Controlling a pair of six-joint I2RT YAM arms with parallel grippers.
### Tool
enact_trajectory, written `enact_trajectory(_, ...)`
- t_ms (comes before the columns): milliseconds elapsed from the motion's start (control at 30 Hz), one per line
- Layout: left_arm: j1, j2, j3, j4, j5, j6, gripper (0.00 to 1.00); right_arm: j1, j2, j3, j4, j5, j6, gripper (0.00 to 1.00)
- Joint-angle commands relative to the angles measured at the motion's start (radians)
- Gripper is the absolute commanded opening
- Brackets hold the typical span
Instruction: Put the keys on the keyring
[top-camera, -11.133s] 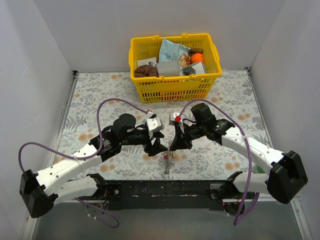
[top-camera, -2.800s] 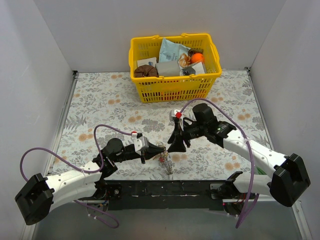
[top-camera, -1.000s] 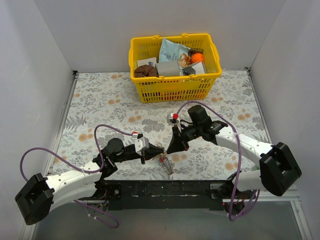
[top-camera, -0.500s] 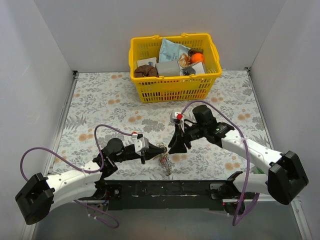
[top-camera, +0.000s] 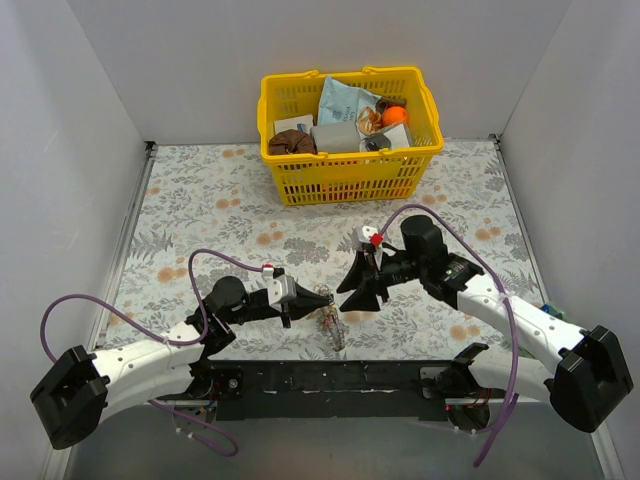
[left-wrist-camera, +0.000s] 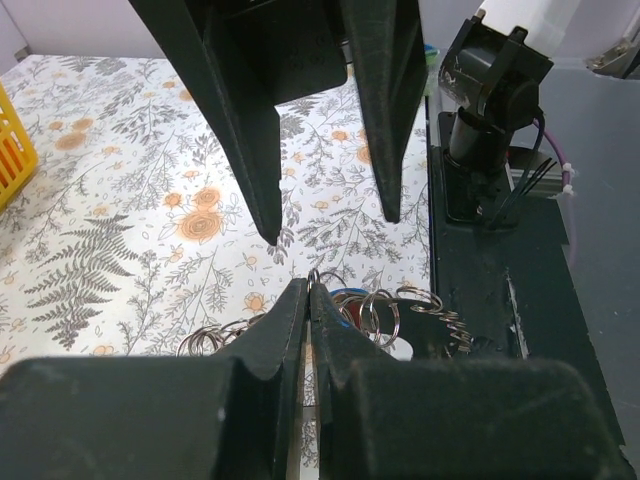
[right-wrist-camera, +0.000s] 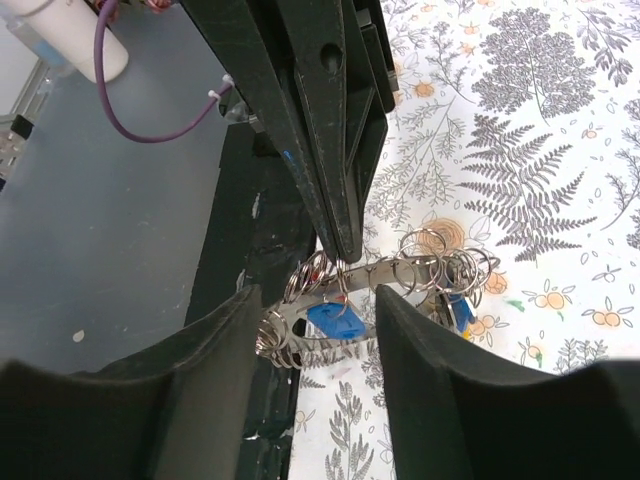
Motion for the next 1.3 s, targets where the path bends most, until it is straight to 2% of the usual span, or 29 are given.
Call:
enact_trajectory(0,-0.001,0.000,0.030,0.069,0.025,-0.014,0.00,-0.001,0.014,-0.012,0.094,-0.046,0.044,0.54)
enact_trajectory(633,-0.002,-0.007,0.046,0.066,0.033,-0.035,0.00,0.011,0.047,-0.047,0.143,-0.030,0.076,0.47)
enact_trajectory(900,-0.002,-0.003,0.050,0.071,0.030,-0.040,0.00,0.036,0.067,-0.056,0.185,-0.031,0.110,0.40)
enact_trajectory(1000,-0.002,-0.004,0.049,0.068,0.028,-0.040,0.00,0.045,0.079,-0.058,0.203,-0.031,0.122,0.30)
enact_trajectory(1167,-0.002,-0.014,0.049,0.059,0.028,-0.038,0.00,0.048,0.093,-0.046,0.180,-0.027,0.110,0.02)
enact_trajectory(1267,-0.002,-0.021,0.049,0.050,0.025,-0.037,0.00,0.047,0.090,-0.035,0.157,-0.013,0.098,0.01)
